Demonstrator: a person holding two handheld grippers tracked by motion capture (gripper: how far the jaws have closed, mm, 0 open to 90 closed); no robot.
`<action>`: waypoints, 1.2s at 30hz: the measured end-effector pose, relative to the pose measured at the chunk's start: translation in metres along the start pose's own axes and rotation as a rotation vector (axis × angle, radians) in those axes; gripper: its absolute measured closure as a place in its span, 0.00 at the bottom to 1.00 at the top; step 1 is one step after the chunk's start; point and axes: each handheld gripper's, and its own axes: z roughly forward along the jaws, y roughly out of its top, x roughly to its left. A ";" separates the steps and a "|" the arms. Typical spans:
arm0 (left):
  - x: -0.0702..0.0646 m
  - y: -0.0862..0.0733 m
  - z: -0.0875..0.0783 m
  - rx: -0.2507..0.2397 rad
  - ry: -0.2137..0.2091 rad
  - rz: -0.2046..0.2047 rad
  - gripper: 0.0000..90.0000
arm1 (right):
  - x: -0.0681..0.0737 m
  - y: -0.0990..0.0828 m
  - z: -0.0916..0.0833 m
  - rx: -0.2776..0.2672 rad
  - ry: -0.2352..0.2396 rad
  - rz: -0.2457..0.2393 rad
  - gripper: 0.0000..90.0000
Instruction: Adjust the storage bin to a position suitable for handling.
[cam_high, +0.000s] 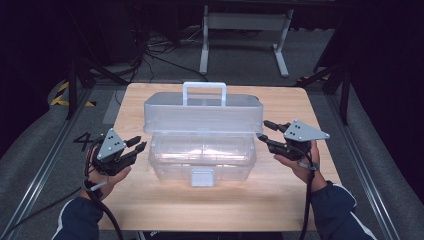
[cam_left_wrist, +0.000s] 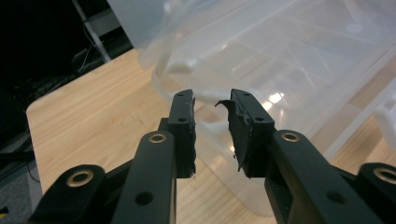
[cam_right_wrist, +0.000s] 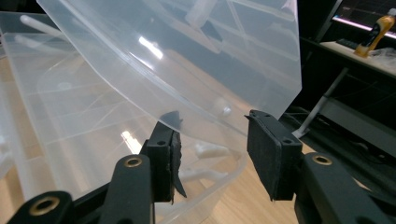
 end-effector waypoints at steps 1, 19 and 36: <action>0.000 -0.002 0.000 0.002 -0.002 -0.001 0.76 | -0.001 0.001 0.001 -0.009 -0.008 0.007 0.61; -0.003 -0.071 0.014 0.242 0.035 -0.057 0.43 | -0.006 0.015 0.014 -0.077 -0.072 0.036 0.71; -0.001 -0.107 0.029 0.292 -0.052 -0.136 0.28 | -0.018 0.028 0.031 -0.077 -0.128 0.063 0.68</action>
